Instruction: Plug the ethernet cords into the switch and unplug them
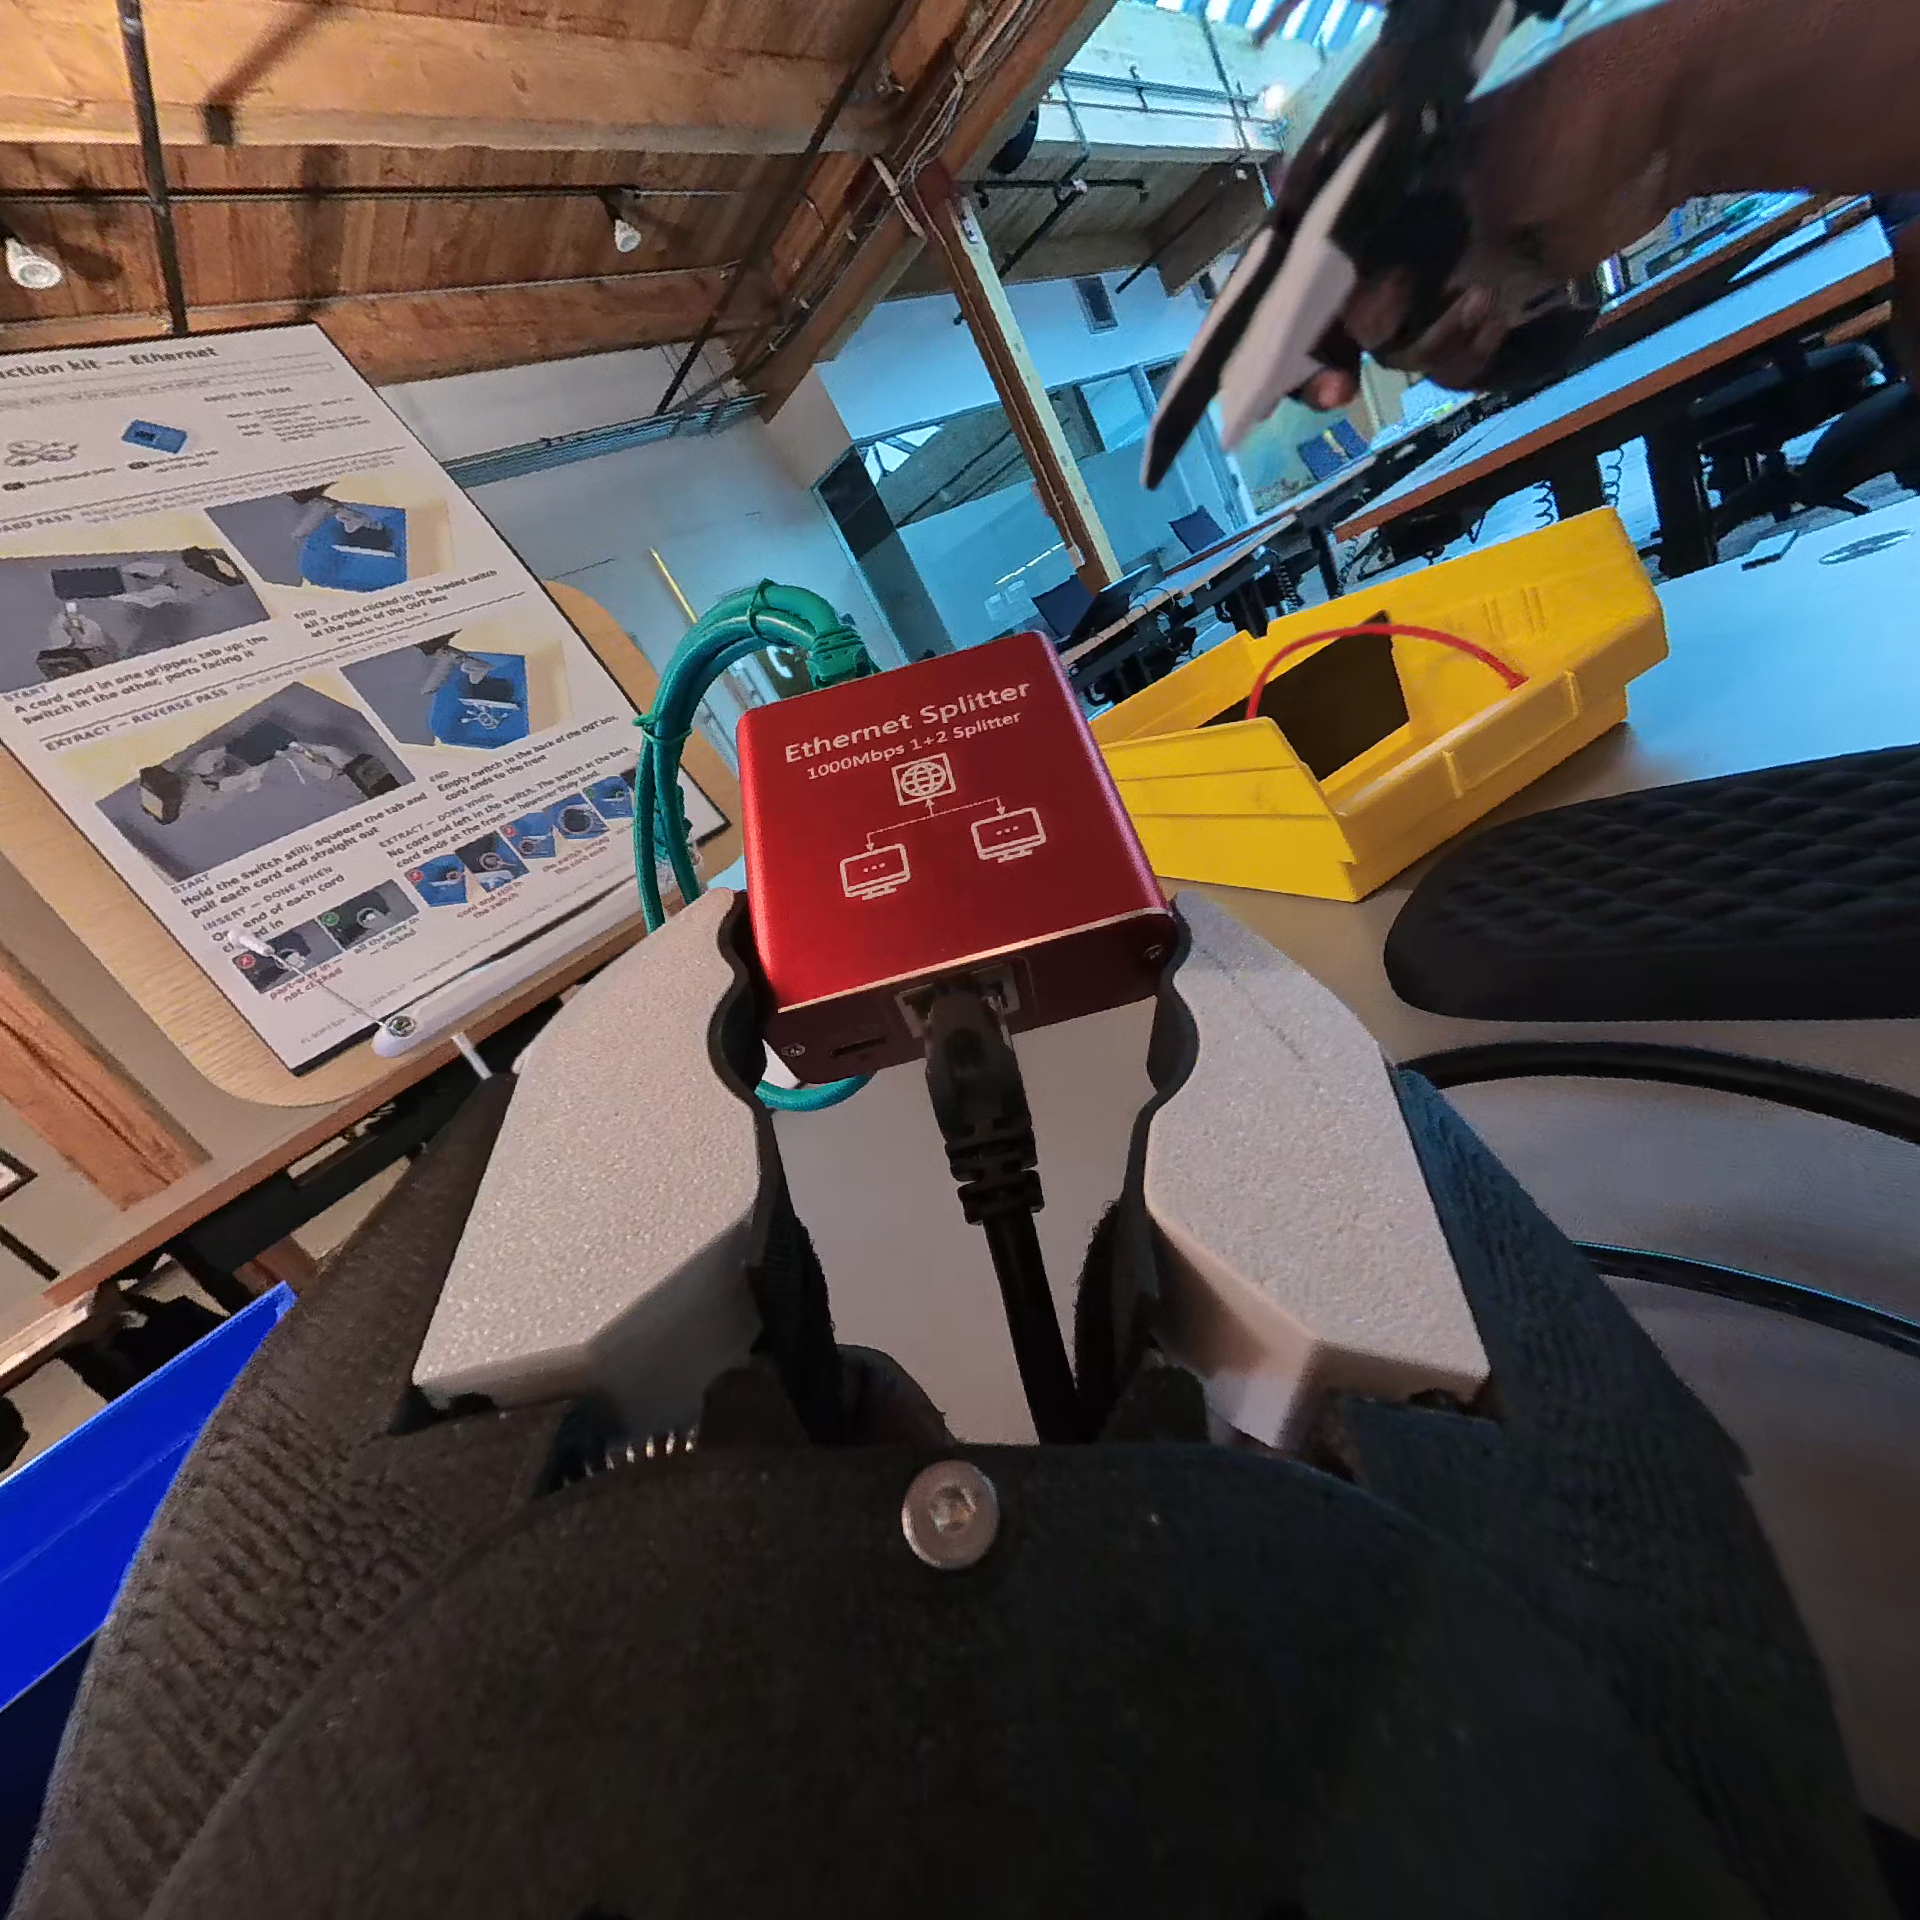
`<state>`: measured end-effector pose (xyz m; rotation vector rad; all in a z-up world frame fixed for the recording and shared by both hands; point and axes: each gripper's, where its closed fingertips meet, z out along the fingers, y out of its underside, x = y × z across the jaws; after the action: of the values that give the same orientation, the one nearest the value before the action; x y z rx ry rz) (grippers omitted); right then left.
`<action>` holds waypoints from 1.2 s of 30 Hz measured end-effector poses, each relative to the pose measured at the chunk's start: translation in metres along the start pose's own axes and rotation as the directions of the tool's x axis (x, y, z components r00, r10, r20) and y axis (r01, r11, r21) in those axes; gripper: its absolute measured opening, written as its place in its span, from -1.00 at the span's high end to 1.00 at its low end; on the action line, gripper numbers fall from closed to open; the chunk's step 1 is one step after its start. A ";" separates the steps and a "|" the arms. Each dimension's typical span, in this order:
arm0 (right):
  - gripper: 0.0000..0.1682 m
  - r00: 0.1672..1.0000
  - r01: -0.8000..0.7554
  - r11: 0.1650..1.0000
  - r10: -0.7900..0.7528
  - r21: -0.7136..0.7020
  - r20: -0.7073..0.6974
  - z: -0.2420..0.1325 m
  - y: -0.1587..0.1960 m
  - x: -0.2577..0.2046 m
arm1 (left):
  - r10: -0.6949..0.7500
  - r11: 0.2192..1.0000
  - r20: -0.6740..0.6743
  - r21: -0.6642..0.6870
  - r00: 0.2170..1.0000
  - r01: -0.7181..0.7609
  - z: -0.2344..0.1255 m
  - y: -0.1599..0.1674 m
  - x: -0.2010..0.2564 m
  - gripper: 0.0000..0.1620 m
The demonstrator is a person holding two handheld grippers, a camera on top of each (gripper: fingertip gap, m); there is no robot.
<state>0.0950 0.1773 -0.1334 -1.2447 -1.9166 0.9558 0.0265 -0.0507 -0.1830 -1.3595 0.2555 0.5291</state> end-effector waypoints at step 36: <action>0.77 0.754 -0.260 0.958 0.121 0.124 0.646 0.106 -0.065 -0.180 | 0.237 0.970 -0.017 -0.059 0.971 -0.238 0.003 0.002 0.018 0.12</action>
<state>0.0383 -0.0328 -0.1572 -1.0856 -2.1178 1.8289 0.0404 -0.0439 -0.1926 -1.3990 0.4166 0.7351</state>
